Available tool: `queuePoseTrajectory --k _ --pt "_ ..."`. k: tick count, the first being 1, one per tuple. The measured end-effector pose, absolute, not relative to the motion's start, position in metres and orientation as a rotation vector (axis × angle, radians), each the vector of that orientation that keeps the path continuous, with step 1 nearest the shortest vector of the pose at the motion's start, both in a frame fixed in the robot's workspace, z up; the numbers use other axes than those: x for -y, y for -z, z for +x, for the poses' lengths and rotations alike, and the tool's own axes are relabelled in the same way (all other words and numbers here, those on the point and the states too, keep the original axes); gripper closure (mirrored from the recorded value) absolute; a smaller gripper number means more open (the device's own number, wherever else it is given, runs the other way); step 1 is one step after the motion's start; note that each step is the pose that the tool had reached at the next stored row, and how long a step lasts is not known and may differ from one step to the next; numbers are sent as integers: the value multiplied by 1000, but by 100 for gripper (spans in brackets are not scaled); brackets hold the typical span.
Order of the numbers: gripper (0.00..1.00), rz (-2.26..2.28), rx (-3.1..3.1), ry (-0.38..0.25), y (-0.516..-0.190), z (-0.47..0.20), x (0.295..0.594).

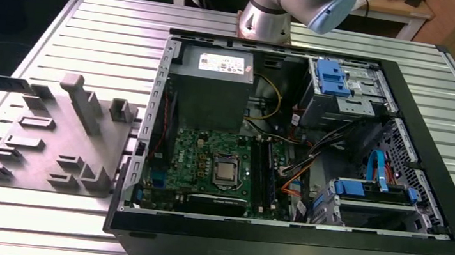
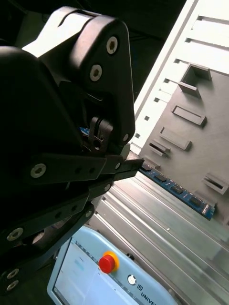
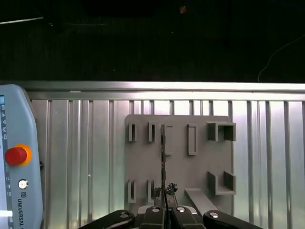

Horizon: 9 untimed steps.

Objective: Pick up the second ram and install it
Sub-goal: 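Pick up the second ram and move it above second insertion slot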

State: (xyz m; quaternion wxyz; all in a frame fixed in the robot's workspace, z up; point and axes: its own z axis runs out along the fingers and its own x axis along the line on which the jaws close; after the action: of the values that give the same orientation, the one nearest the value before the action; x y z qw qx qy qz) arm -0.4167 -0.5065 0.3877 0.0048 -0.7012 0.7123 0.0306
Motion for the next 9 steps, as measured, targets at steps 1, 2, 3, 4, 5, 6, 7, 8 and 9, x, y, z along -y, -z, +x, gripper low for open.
queuePoseTrajectory --k 1,2,3,4,5,6,7,8,9 --pt "92 -2196 -2231 -96 -390 -417 506" --pt "92 -2196 -2231 -96 -392 -417 506" --pt "92 -2196 -2231 -96 -394 -417 506" --pt "92 -2196 -2231 -96 -396 -417 506" --pt "92 -2196 -2231 -96 -398 -417 506" --pt "92 -2196 -2231 -96 -400 -417 506" --pt "92 -2196 -2231 -96 -401 -417 506" --pt "92 -2196 -2231 -96 -401 -417 506" --pt "92 -2196 -2231 -96 -401 -417 506"
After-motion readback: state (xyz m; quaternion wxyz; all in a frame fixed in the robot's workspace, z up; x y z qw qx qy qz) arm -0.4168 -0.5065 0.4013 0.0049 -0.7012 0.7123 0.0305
